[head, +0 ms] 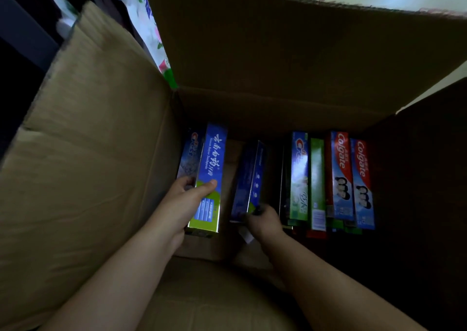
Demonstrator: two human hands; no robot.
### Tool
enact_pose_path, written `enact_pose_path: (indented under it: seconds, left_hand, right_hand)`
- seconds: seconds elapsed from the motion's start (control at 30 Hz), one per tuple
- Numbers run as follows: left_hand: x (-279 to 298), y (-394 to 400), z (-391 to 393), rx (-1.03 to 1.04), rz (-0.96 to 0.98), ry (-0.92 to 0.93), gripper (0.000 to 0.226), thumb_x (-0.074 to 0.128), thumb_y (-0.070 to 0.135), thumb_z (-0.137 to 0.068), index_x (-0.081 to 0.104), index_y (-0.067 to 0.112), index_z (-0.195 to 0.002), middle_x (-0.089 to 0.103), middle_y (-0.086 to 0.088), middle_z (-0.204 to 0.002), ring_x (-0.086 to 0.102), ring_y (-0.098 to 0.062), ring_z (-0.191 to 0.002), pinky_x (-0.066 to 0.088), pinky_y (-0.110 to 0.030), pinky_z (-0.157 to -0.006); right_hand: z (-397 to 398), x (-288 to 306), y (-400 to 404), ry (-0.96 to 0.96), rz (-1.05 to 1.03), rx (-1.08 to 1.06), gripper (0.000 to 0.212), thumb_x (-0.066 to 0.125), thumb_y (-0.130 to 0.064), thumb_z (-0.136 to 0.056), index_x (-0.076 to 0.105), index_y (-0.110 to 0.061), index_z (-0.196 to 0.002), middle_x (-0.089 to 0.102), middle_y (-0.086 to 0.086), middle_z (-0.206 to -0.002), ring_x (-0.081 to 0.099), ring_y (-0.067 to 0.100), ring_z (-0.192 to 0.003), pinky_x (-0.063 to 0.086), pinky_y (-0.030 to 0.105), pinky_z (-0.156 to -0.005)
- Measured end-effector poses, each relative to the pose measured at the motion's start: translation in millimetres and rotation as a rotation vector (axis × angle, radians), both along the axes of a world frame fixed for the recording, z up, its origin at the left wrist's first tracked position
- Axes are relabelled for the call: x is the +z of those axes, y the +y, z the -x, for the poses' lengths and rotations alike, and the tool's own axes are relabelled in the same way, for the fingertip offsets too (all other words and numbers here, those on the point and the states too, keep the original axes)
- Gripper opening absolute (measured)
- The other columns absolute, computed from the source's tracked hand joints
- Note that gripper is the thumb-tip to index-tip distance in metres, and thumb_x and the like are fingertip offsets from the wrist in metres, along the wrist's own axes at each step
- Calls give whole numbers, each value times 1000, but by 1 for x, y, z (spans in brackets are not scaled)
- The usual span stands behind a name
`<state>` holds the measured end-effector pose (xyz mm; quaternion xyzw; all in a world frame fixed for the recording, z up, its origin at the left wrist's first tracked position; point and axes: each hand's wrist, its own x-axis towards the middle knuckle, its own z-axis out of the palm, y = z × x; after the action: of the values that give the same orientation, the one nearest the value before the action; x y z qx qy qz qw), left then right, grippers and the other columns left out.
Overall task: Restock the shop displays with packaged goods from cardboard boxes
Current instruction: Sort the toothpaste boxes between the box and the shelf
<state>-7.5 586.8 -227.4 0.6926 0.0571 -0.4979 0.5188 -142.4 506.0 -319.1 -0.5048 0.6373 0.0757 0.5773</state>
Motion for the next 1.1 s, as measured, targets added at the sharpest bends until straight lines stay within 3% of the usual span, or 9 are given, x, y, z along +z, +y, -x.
enact_pose_path:
  seconds: [0.1, 0.23, 0.37, 0.43, 0.73, 0.8, 0.9, 1.03, 1.1]
  left_hand:
    - [-1, 0, 1, -10, 21, -45, 30, 67, 17, -87, 53, 10, -112, 69, -11, -102, 68, -30, -89, 55, -40, -82]
    - [-2, 1, 3, -1, 66, -115, 24, 62, 9, -89, 48, 18, -106, 62, 5, -96, 61, -7, -80, 50, -13, -57]
    - [5, -3, 6, 24, 104, -75, 20, 58, 5, -91, 50, 23, -91, 62, 6, -90, 62, -13, -80, 54, -26, -72]
    - [10, -6, 10, 17, 121, -26, 18, 59, 9, -91, 53, 25, -97, 66, 1, -95, 65, -20, -86, 54, -36, -81]
    - [20, -4, 16, 37, 176, 89, 29, 62, 21, -89, 56, 27, -116, 72, -7, -105, 70, -26, -94, 56, -40, -76]
    - [22, -4, 16, 45, 202, 131, 28, 62, 18, -87, 56, 26, -113, 72, -8, -103, 70, -27, -92, 56, -41, -74]
    - [24, -4, 14, 70, 250, 175, 41, 66, 15, -74, 56, 24, -113, 70, -10, -105, 68, -30, -94, 53, -48, -85]
    - [27, -8, 18, 121, 363, 246, 38, 58, 3, -77, 56, 29, -105, 68, -12, -106, 63, -31, -99, 45, -53, -96]
    - [28, -9, 22, 107, 383, 284, 44, 58, 2, -70, 56, 29, -106, 68, -13, -108, 63, -33, -103, 46, -53, -93]
  right_hand:
    - [0, 24, -2, -234, -247, -216, 25, 58, 2, -90, 54, 0, -115, 67, 15, -97, 66, 22, -77, 54, 25, -57]
    - [14, 63, -15, -421, -351, -228, 37, 60, -2, -90, 51, 1, -126, 70, 17, -104, 71, 27, -87, 57, 37, -81]
    - [28, 102, -21, -664, -476, -139, 38, 52, -2, -91, 53, -5, -129, 67, 17, -117, 65, 31, -109, 53, 38, -92]
    - [30, 113, -17, -749, -543, -115, 42, 53, -4, -89, 51, -8, -131, 65, 18, -121, 63, 33, -113, 52, 42, -93]
    - [42, 117, 1, -784, -552, -187, 45, 55, -4, -88, 51, -11, -132, 64, 18, -123, 64, 33, -111, 57, 40, -84]
    - [42, 124, -2, -744, -445, -152, 50, 63, -9, -84, 51, -18, -131, 62, 13, -126, 67, 28, -106, 57, 41, -84]
    - [41, 132, -8, -646, -119, -139, 41, 67, -10, -83, 52, -24, -118, 60, 1, -116, 71, 9, -89, 58, 25, -67]
    - [39, 128, -4, -505, 352, 155, 38, 76, -23, -78, 49, -35, -102, 50, -7, -116, 61, 9, -104, 58, 31, -81]
    - [37, 125, -1, -528, 437, 211, 46, 78, -17, -75, 47, -36, -103, 42, -10, -116, 54, 1, -110, 56, 25, -86]
